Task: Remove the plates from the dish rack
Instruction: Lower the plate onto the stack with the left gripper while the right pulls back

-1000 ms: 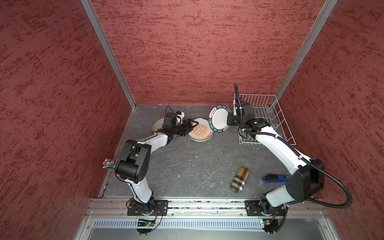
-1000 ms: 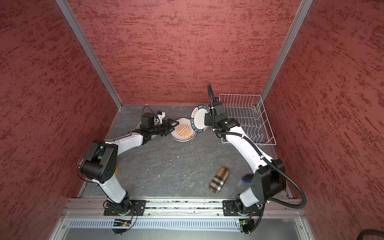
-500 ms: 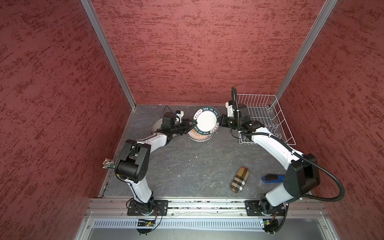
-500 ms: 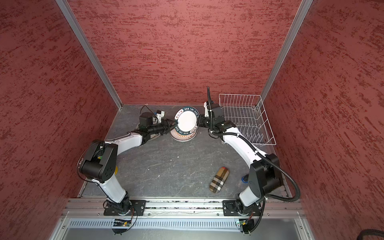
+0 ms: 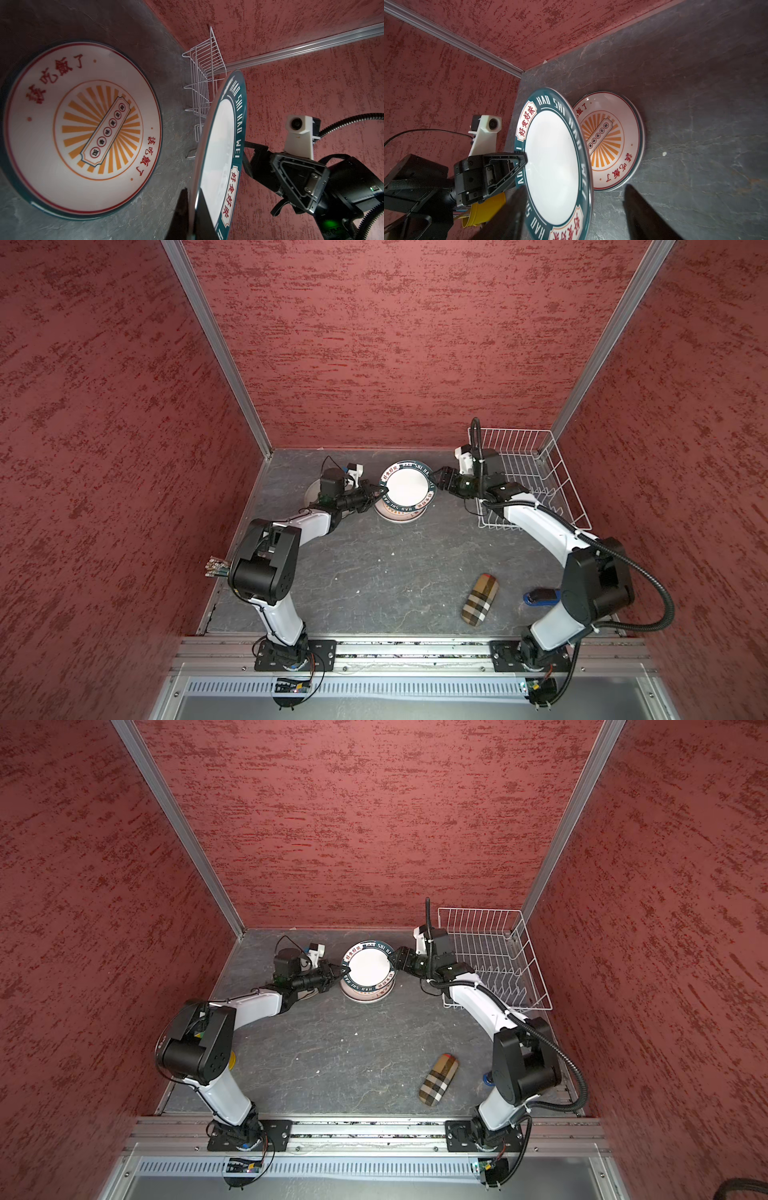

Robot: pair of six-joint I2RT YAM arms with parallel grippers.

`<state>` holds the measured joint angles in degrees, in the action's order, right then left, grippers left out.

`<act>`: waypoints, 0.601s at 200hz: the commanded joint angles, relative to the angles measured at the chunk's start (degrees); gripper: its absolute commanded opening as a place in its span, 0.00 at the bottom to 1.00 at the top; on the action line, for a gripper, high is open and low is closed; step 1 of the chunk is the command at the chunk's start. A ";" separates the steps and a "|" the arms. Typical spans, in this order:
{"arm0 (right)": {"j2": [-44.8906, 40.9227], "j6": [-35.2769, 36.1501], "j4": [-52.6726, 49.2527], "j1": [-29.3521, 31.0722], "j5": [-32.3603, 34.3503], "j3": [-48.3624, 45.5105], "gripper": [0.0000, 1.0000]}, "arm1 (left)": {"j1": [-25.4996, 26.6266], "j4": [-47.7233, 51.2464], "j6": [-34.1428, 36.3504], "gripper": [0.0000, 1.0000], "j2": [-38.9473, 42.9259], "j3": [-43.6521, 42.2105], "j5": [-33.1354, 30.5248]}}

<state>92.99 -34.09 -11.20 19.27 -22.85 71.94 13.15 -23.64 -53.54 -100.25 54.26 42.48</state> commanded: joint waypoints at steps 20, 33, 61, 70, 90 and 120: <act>-4.98 2.96 -2.79 -1.54 5.06 1.36 0.88 | -2.48 7.27 6.27 0.00 -1.16 1.11 -3.97; -6.32 3.54 -3.60 -2.25 5.43 1.27 0.88 | -3.00 7.59 6.34 0.00 -2.96 1.65 -3.49; -8.51 4.72 -5.35 -3.26 6.55 1.09 0.88 | -2.96 8.40 7.11 0.00 -6.93 4.01 -3.30; -9.06 5.14 -5.89 -3.53 6.83 1.09 0.88 | -2.89 8.57 7.26 0.00 -8.13 4.78 -3.30; -9.44 5.87 -6.96 -3.91 7.68 0.96 0.88 | -2.60 10.93 8.52 0.00 -10.19 7.06 -3.86; -11.42 6.22 -7.50 -4.57 8.17 0.32 0.88 | -1.94 14.51 10.21 0.00 -12.14 10.34 -4.82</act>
<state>83.99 -29.17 -17.28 15.31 -16.45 71.94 10.59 -10.72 -46.19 -111.50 60.93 38.17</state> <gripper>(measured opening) 0.879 0.064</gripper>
